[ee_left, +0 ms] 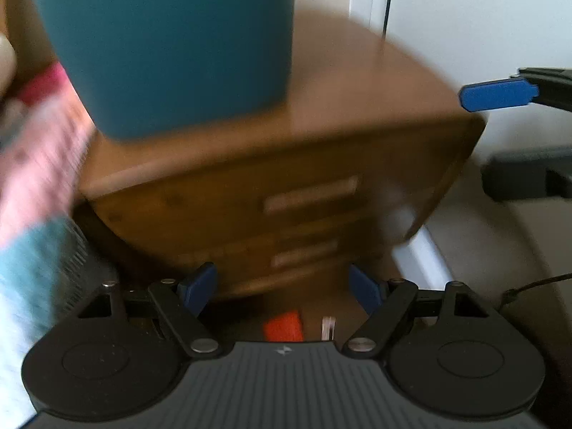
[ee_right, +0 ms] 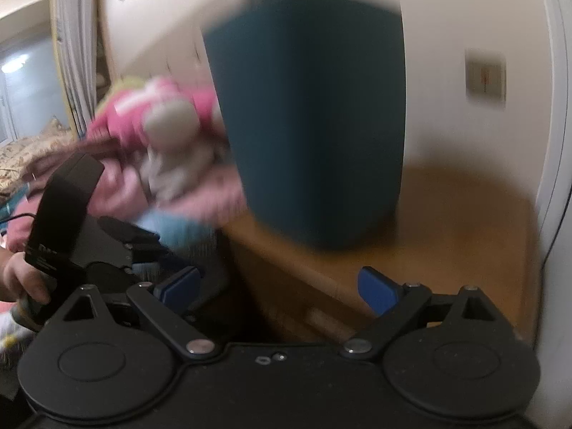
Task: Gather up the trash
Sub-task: 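Lower both tools toward the trash on the floor, then grasp the orange foam net with the left tool while the right tool grasps the white sachet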
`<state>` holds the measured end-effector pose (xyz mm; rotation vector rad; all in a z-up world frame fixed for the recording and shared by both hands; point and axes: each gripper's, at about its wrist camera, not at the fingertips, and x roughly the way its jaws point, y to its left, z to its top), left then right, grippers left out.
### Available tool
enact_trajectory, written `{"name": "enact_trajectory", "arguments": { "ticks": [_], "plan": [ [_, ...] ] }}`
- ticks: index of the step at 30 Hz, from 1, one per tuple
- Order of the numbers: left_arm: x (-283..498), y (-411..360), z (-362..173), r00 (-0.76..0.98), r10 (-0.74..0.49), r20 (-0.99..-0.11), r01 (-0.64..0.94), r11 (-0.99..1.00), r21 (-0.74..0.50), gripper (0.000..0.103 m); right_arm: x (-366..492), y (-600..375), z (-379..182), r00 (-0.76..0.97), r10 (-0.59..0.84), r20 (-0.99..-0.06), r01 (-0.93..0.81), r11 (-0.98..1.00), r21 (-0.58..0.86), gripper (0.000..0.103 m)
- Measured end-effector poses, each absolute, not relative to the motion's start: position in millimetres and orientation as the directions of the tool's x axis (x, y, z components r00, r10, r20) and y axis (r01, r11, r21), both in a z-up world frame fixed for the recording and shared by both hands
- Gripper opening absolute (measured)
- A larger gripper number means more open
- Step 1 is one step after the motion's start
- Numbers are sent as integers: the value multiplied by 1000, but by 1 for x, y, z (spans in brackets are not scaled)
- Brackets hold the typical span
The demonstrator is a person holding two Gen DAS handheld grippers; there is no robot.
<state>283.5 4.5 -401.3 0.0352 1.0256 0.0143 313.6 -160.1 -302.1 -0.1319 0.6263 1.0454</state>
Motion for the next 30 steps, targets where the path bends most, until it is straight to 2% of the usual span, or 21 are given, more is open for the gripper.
{"name": "enact_trajectory", "arguments": {
  "ticks": [6,11,14,19,26,30],
  "plan": [
    [311,17,-493,387,39,-921,-37,999,27,81,319,-142,-403,191,632,-751,-799,544,255,97],
    [326,14,-567,287,83,-954,11,996,90,81,335,-121,-496,74,493,-867,-727,622,291,96],
    [336,14,-601,228,88,-970,51,993,103,81,338,-110,-544,65,406,-912,-694,675,251,96],
    [351,20,-659,156,97,-983,51,993,106,81,337,-97,-609,40,330,-943,-634,738,231,94],
    [369,31,-736,42,76,-996,-18,997,75,81,334,-86,-695,-26,249,-968,-493,839,230,88],
    [377,36,-771,-32,58,-998,-70,996,60,81,331,-83,-736,-45,227,-973,-443,868,223,87]
  ]
}}
